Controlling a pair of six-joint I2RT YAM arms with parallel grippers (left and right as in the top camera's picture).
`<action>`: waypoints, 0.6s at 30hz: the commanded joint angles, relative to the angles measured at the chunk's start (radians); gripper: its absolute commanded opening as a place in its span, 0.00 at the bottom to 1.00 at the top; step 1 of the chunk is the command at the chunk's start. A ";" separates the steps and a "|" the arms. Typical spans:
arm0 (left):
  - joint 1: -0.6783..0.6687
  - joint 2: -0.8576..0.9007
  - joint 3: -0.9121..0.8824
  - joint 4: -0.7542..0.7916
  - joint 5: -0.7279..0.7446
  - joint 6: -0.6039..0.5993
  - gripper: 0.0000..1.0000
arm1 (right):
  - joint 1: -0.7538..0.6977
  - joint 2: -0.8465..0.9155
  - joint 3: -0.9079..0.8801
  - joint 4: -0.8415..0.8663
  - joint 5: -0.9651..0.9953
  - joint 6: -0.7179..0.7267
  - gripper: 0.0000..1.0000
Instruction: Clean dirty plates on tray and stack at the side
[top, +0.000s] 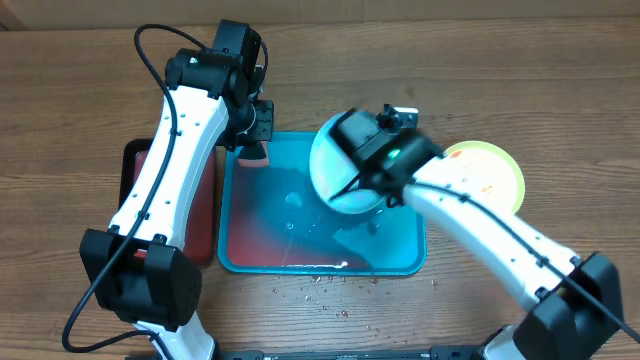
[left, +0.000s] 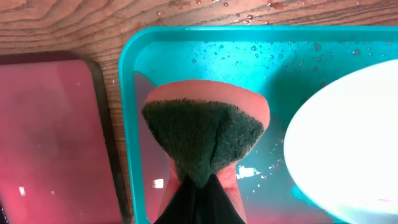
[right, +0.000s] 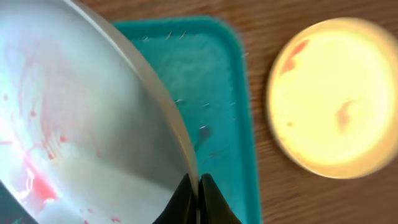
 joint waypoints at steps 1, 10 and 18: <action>0.004 0.009 -0.004 0.001 0.006 0.020 0.04 | -0.146 -0.032 0.005 0.033 -0.381 -0.194 0.04; 0.022 -0.116 -0.004 -0.046 -0.101 -0.009 0.04 | -0.618 -0.079 0.001 -0.071 -0.513 -0.280 0.04; 0.106 -0.232 -0.004 -0.168 -0.105 -0.026 0.05 | -0.917 -0.079 -0.165 0.005 -0.557 -0.307 0.04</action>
